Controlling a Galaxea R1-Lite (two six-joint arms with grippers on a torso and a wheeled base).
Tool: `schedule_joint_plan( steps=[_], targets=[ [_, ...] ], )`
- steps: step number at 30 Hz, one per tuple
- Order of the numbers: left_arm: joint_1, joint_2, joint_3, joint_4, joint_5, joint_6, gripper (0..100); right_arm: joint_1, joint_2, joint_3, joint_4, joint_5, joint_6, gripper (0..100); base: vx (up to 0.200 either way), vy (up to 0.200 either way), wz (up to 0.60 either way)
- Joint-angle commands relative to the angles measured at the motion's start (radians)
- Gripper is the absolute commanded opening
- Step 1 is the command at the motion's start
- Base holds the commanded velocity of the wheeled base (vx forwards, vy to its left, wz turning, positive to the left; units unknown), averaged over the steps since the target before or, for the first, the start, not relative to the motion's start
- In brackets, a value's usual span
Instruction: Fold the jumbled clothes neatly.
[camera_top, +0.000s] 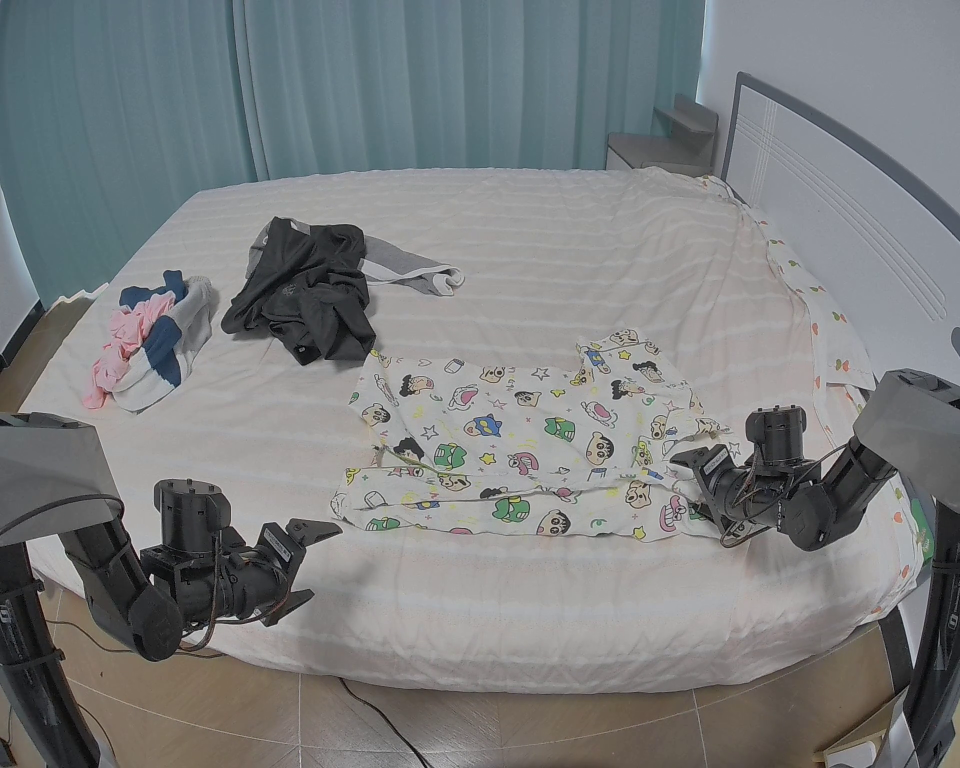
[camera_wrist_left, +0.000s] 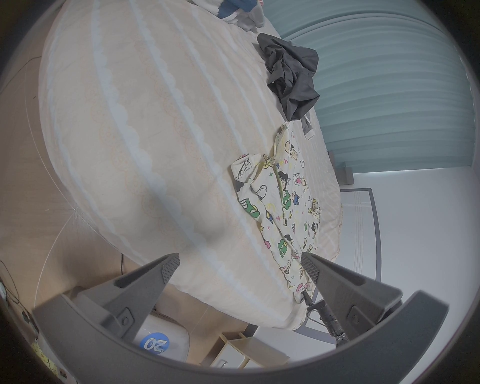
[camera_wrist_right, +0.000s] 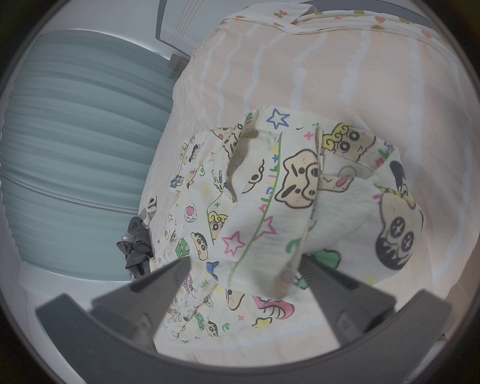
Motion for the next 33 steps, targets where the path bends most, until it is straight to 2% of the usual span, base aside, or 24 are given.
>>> schedule_joint_plan(
  steps=[1,6,13,16,20,26,33],
  targets=[
    [0.000,0.007,0.000,0.000,0.002,-0.001,100,-0.002,0.004,-0.007,0.000,-0.005,-0.001,0,0.000,0.000,0.00],
    [0.000,0.007,0.000,0.000,0.002,-0.001,100,0.003,-0.002,0.005,0.000,-0.042,-0.001,0,0.000,0.000,0.00],
    [0.000,0.007,0.000,0.000,0.002,-0.001,100,0.008,-0.027,0.019,0.002,-0.044,-0.001,0,0.000,0.000,0.00],
    [0.000,0.007,0.000,0.000,0.002,-0.001,100,0.024,-0.056,0.039,0.002,-0.051,-0.001,0,0.000,0.000,0.00],
    [0.000,0.008,0.000,0.000,0.003,-0.001,100,0.078,-0.093,0.058,0.002,-0.108,-0.002,0,0.000,0.000,0.00],
    [0.000,0.008,0.001,0.000,0.003,-0.001,100,0.141,-0.113,0.091,0.000,-0.149,-0.001,0,0.000,0.000,0.00],
    [0.000,0.008,0.001,0.000,0.003,0.001,100,0.169,-0.113,0.101,0.003,-0.175,-0.001,0,0.000,0.000,0.00]
  ],
)
